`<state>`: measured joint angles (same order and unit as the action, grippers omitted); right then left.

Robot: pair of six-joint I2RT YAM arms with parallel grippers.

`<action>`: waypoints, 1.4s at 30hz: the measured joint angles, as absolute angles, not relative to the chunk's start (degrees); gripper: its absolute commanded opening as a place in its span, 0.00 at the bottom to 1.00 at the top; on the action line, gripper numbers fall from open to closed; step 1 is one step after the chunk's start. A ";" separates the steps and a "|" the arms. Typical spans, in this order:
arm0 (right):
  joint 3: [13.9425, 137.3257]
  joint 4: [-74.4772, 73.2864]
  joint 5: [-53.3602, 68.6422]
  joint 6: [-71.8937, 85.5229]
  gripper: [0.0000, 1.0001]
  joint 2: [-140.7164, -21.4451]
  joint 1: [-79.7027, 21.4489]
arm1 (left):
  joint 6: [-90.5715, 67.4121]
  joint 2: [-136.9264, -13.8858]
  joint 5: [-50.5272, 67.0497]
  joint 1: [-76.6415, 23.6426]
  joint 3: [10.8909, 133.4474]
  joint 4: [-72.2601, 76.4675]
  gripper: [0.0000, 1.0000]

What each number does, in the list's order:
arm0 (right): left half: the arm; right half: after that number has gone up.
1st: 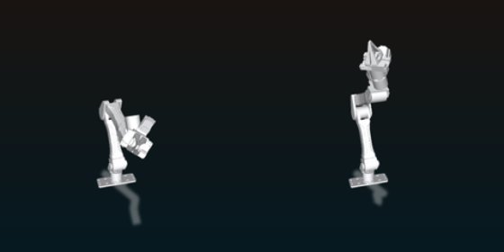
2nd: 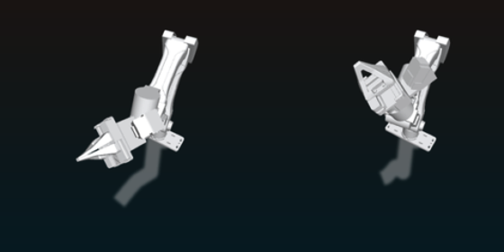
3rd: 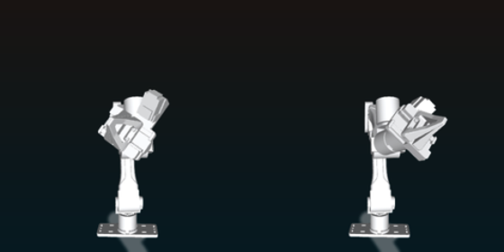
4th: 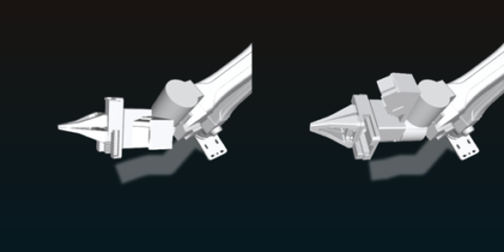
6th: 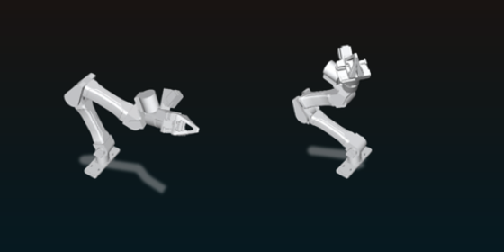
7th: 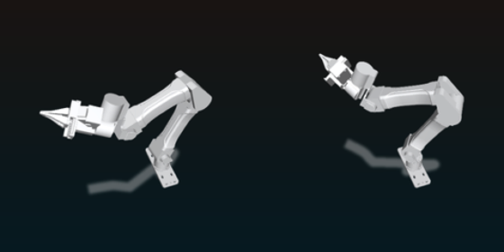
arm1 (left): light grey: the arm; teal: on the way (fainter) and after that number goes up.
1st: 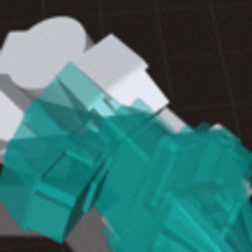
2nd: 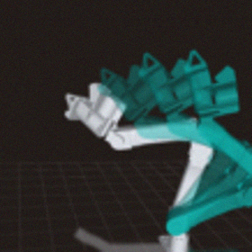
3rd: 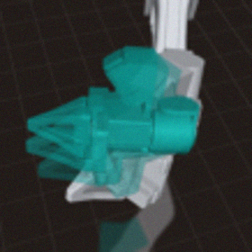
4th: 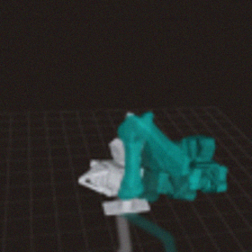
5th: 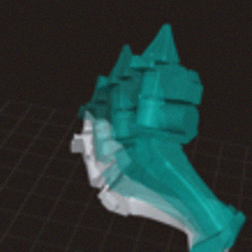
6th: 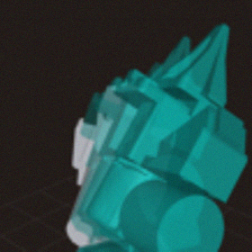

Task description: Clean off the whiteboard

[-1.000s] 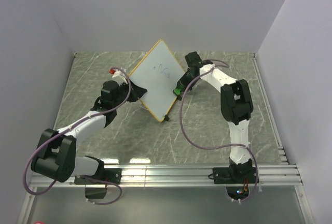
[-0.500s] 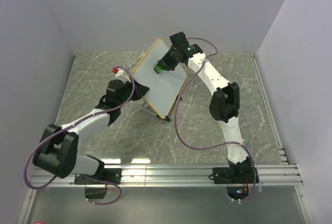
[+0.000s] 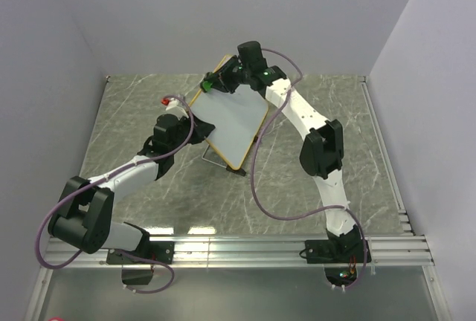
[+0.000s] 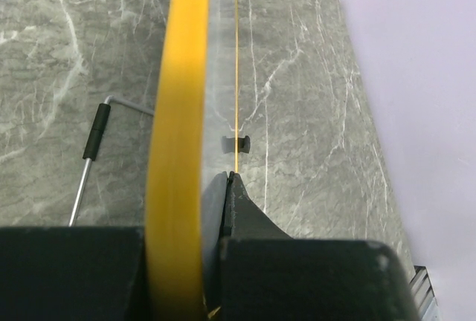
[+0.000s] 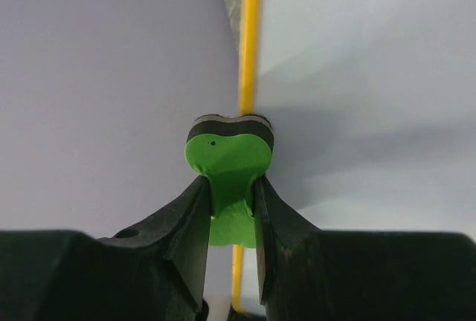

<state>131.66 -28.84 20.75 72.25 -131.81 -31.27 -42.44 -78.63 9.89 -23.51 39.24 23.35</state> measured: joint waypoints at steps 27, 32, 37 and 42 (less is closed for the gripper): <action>112.68 -36.25 15.62 57.98 0.00 -130.67 -19.68 | -41.19 -78.41 8.01 -25.21 39.40 23.46 0.00; 109.86 -35.27 14.90 57.25 0.00 -129.16 -19.66 | -40.21 -78.17 7.51 -25.67 39.75 23.00 0.00; 104.05 -34.72 14.44 57.06 0.00 -125.64 -19.77 | -37.45 -76.36 7.22 -26.72 41.39 19.03 0.00; 100.38 -34.74 13.96 56.86 0.00 -122.39 -20.36 | -33.19 -73.63 7.53 -27.79 43.64 13.02 0.00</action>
